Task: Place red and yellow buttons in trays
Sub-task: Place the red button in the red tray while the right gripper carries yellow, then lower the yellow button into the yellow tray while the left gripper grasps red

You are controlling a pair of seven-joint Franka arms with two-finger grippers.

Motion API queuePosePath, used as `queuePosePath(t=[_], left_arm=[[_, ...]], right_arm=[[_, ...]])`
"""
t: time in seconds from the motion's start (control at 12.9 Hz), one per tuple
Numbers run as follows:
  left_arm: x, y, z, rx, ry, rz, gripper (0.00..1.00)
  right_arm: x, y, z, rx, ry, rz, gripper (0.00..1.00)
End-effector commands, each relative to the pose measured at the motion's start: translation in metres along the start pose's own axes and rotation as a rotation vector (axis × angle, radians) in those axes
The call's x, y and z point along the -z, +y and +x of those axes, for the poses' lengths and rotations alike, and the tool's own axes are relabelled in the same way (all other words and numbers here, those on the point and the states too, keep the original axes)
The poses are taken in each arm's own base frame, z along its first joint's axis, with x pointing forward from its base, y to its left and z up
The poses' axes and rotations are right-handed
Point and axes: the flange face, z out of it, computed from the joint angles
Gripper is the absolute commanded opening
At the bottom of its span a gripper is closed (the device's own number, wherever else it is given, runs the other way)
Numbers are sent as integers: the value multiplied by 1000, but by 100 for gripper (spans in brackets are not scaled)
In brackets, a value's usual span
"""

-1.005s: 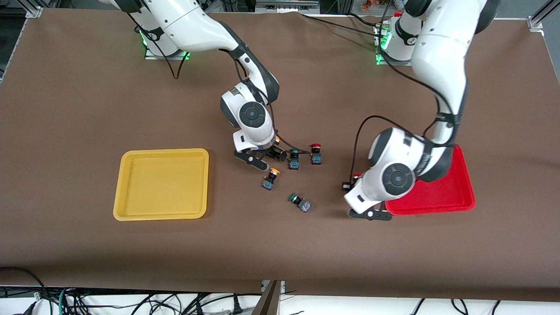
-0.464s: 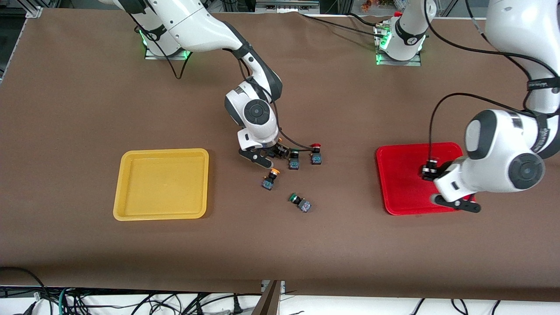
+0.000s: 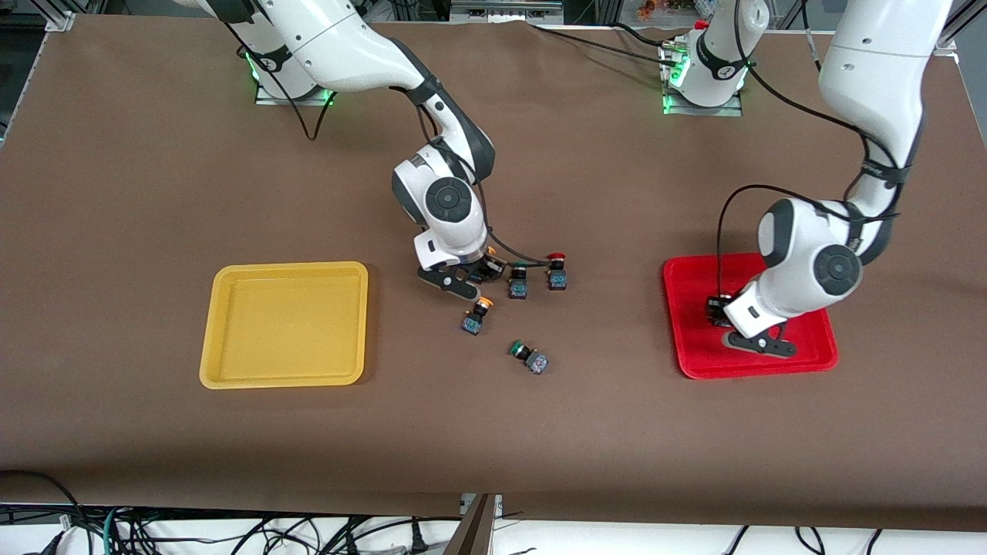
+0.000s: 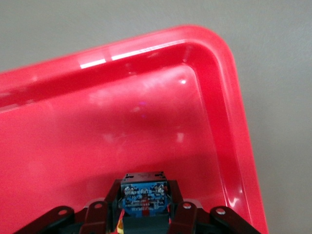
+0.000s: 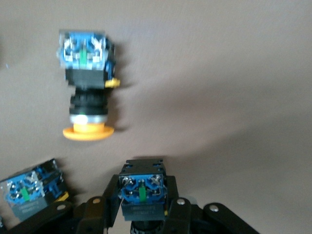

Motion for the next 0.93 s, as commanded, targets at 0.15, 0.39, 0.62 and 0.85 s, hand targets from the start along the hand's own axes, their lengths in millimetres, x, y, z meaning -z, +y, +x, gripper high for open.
queuePosePath(t=[0.15,0.39,0.62,0.85], left_arm=[[45,7,9,9,65,10,100],[110,33,17,6,76,-25,100],[142,107,32,128,37,-130,100],[107,192,23,171,-30,-143,100]], right_arm=[[71,69,94,97,-34,-59,0],[79,133,161,176,-16,-135,0],[80,210,229,244,-27,-141,0],[60,273,275,325,-34,-139,0]])
